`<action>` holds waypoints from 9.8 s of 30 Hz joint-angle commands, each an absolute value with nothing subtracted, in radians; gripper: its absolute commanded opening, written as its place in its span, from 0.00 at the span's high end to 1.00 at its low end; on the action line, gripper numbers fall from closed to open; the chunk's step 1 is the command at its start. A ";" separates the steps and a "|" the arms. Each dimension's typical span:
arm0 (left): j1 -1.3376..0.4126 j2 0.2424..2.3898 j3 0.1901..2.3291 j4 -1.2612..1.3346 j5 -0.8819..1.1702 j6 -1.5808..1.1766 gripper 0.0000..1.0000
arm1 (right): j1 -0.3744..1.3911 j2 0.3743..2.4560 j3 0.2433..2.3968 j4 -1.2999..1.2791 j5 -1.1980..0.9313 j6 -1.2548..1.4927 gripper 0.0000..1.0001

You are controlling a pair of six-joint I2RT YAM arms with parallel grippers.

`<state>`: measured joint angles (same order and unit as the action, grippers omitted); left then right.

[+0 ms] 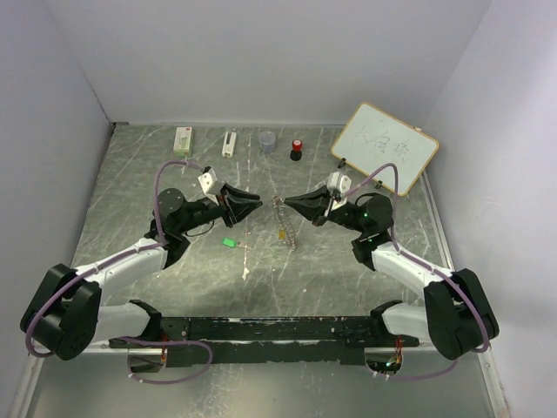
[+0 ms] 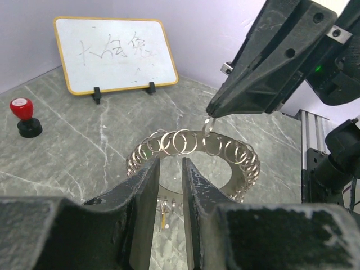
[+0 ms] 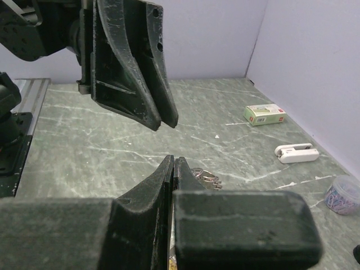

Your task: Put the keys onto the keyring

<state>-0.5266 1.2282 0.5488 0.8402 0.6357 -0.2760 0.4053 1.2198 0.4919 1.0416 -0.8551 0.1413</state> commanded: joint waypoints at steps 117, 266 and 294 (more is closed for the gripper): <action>-0.449 1.084 0.546 0.538 0.160 -0.404 0.55 | 0.799 1.624 0.670 0.094 -0.099 0.340 0.49; -0.410 1.144 0.506 0.614 0.221 -0.403 0.56 | 0.932 1.665 0.914 -0.131 0.109 0.370 0.82; -0.408 1.217 0.488 0.925 0.587 -0.448 0.58 | 0.890 1.382 0.929 0.017 0.298 0.322 1.00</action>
